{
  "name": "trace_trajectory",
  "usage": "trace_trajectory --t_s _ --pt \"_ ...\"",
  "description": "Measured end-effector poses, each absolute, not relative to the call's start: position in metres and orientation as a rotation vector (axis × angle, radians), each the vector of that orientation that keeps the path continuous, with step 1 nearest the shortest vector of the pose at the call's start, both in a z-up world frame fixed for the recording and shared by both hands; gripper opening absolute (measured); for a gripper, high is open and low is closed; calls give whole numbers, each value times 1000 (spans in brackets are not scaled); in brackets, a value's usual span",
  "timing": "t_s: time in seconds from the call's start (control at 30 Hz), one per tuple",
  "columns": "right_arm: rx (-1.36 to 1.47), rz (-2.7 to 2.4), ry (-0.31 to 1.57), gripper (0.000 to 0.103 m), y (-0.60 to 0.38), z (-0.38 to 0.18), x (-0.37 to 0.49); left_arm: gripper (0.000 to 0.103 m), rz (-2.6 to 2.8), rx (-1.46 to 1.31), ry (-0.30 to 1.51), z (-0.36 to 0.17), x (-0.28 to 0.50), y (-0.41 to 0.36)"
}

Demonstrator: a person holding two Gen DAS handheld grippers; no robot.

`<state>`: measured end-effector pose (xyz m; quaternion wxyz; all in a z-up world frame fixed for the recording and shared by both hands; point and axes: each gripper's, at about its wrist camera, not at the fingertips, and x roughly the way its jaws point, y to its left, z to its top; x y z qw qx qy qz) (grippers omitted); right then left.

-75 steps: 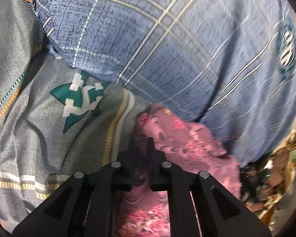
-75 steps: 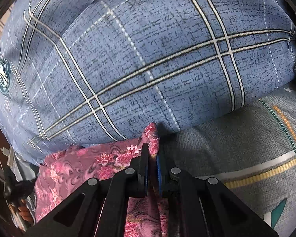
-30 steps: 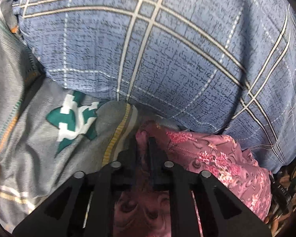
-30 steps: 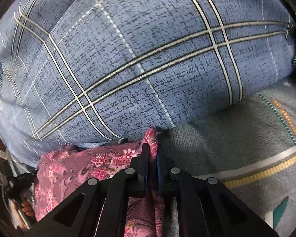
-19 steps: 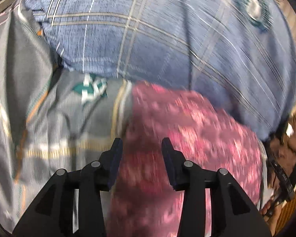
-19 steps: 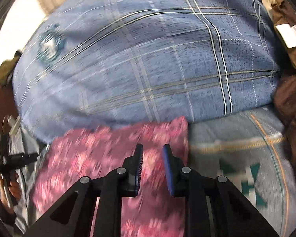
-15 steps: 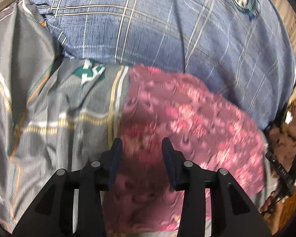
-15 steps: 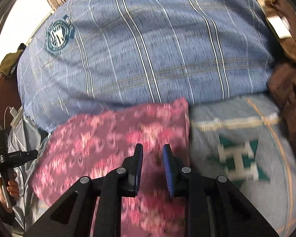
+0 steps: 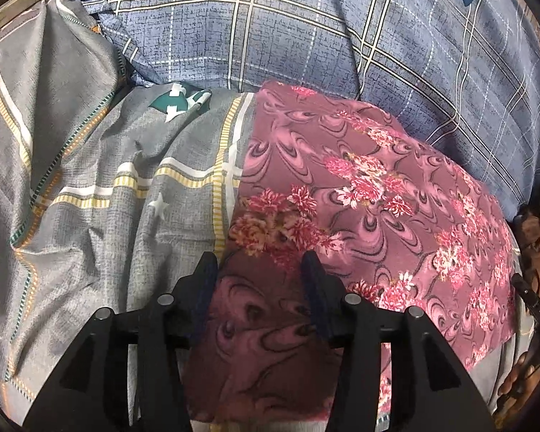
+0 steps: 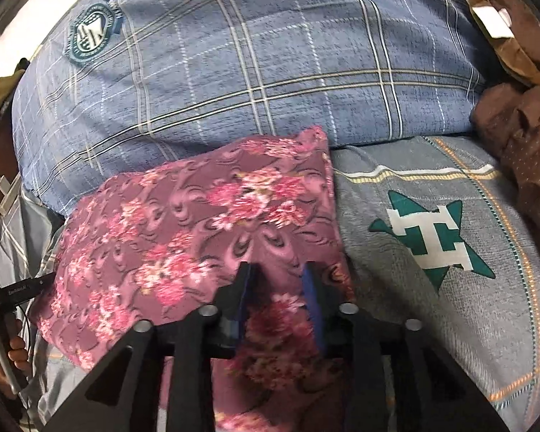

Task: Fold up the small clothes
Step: 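Open both grippers and lift them off the folded garment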

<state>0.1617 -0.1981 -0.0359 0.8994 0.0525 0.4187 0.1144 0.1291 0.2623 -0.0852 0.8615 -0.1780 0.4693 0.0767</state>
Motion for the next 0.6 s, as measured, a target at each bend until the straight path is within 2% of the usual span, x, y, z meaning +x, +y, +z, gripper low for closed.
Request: trace_trajectory --t_s 0.23,0.3,0.4,0.6 --pt "-14 316 856 47 -146 -26 135 49 146 -333 973 -71 113 255" --pt "-72 350 852 53 -122 -27 124 57 142 -325 980 -68 109 257" --pt "-162 412 841 62 -83 -27 111 60 144 -335 1006 -62 101 268" --pt "-343 579 793 76 14 -32 76 61 219 -406 1060 -63 89 318"
